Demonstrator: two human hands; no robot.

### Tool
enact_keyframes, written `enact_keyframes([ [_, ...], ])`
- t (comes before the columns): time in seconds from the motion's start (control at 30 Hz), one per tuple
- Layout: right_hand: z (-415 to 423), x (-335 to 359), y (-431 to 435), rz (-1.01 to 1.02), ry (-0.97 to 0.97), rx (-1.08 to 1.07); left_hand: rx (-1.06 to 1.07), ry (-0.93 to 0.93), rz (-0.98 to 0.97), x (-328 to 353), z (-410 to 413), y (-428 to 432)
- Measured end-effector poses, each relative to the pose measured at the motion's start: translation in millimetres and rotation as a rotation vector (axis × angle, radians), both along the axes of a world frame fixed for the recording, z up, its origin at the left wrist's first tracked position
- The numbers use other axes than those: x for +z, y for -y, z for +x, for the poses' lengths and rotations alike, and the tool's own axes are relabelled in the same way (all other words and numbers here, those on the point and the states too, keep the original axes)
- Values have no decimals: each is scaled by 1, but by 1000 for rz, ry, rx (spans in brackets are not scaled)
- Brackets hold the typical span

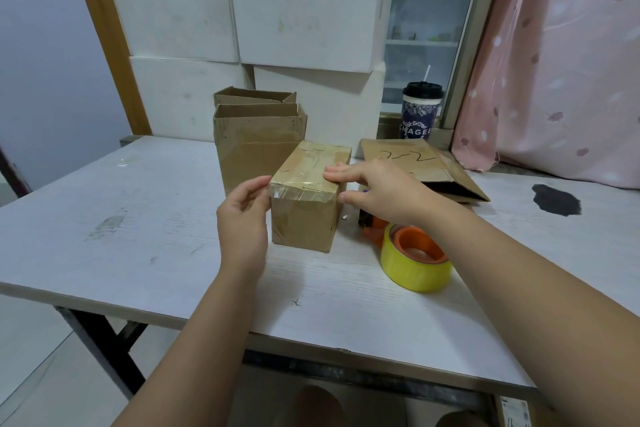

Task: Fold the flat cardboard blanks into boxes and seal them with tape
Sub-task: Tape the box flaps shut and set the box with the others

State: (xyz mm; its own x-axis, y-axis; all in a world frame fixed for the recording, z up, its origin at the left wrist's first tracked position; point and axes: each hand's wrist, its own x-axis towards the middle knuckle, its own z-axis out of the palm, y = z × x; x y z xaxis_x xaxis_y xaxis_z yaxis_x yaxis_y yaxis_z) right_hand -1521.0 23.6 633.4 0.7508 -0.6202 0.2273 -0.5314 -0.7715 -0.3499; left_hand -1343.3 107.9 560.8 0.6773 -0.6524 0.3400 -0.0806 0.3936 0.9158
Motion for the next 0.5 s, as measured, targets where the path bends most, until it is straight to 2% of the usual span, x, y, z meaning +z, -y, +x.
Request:
enact_keyframes([
  [0.17,-4,1,3,76,37,-55,-142,97,-5,-3,3,-7],
  [0.27,-2,3,3,104,88,-66,-76,170,13,-3,2,-7],
  [0.37,-4,2,2,124,149,-77,-47,337,10,-3,0,-5],
  [0.5,-5,-6,-1,120,314,-155,-31,512,-7,-2,-2,-1],
])
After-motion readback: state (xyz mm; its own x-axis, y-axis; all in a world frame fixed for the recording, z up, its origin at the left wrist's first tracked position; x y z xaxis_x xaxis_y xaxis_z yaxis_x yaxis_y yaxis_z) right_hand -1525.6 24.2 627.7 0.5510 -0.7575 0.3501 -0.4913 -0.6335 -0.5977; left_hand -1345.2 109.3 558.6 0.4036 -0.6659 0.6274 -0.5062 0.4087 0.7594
